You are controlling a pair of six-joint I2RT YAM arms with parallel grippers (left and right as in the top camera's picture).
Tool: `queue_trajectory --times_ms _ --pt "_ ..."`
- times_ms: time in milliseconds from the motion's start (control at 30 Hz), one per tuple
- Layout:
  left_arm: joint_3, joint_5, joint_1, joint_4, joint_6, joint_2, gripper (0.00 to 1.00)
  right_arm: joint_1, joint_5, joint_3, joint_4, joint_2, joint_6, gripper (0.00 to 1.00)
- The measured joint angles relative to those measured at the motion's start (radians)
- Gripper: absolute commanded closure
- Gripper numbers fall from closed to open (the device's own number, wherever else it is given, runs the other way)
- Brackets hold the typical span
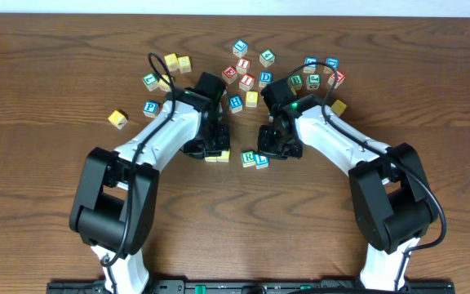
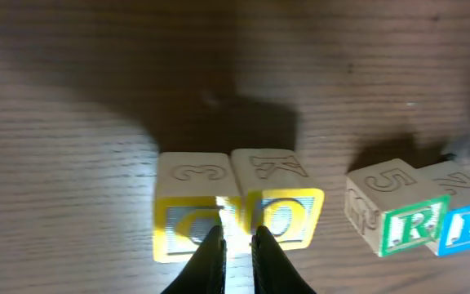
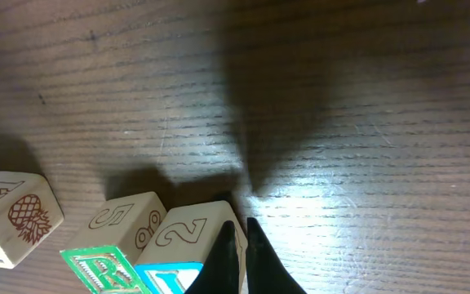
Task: Spell out CORL
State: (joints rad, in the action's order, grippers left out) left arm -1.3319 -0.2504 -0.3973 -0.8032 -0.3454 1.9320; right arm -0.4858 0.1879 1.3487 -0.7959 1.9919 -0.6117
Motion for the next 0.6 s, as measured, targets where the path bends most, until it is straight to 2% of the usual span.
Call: queue_trajectory --times_ms 300,467,600 --pt "-0.005 0.011 -0.011 0.019 0.010 0.000 0.91 -0.011 0.001 0.000 0.015 0.000 -0.003 0.99" --pt "-0.050 0.108 0.014 -0.008 0.018 -0.043 0.91 -0.011 0.001 -0.003 0.039 0.000 -0.011 0.99" --pt "-0.069 0.158 0.089 -0.041 0.032 -0.088 0.91 -0.032 0.001 -0.026 0.082 0.000 -0.042 0.99"
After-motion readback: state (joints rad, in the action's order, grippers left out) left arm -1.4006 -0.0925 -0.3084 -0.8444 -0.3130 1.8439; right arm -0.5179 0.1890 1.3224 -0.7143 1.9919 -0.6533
